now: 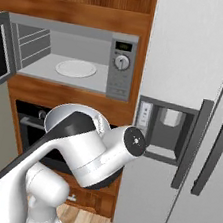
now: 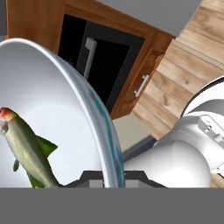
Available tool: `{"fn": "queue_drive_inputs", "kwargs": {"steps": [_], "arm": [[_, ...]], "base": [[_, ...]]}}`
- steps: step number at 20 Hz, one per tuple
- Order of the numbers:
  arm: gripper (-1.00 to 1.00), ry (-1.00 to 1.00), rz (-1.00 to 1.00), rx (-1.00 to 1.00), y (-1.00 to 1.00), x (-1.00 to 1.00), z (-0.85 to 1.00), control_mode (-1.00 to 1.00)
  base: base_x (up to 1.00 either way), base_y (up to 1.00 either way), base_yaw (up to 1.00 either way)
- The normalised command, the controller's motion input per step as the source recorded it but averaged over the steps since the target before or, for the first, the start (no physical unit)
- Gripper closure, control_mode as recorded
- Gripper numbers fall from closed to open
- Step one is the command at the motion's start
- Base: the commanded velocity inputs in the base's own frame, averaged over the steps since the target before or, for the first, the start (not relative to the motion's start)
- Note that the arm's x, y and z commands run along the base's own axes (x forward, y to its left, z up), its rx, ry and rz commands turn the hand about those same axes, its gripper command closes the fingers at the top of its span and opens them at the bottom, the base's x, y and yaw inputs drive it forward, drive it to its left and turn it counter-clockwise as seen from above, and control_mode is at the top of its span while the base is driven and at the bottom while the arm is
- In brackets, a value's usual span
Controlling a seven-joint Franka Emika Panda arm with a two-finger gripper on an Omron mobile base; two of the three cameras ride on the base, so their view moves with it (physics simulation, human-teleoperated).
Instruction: Remove the pear from the bowl and place it on the small plate. Then place the bowl with only the fish in the microwave, close the door, and press the start button to microwave the fish.
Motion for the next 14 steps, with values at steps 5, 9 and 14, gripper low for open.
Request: {"fn": "queue_drive_inputs", "kwargs": {"steps": [5, 9, 14], "arm": [[1.0, 0.0, 0.0, 0.0, 0.0, 0.0, 0.0, 1.0], [1.0, 0.0, 0.0, 0.0, 0.0, 0.0, 0.0, 1.0], [1.0, 0.0, 0.0, 0.0, 0.0, 0.0, 0.0, 1.0]], "base": [[0.12, 0.36, -0.03], [0.14, 0.64, -0.08], [0.29, 0.37, -0.01]]}}
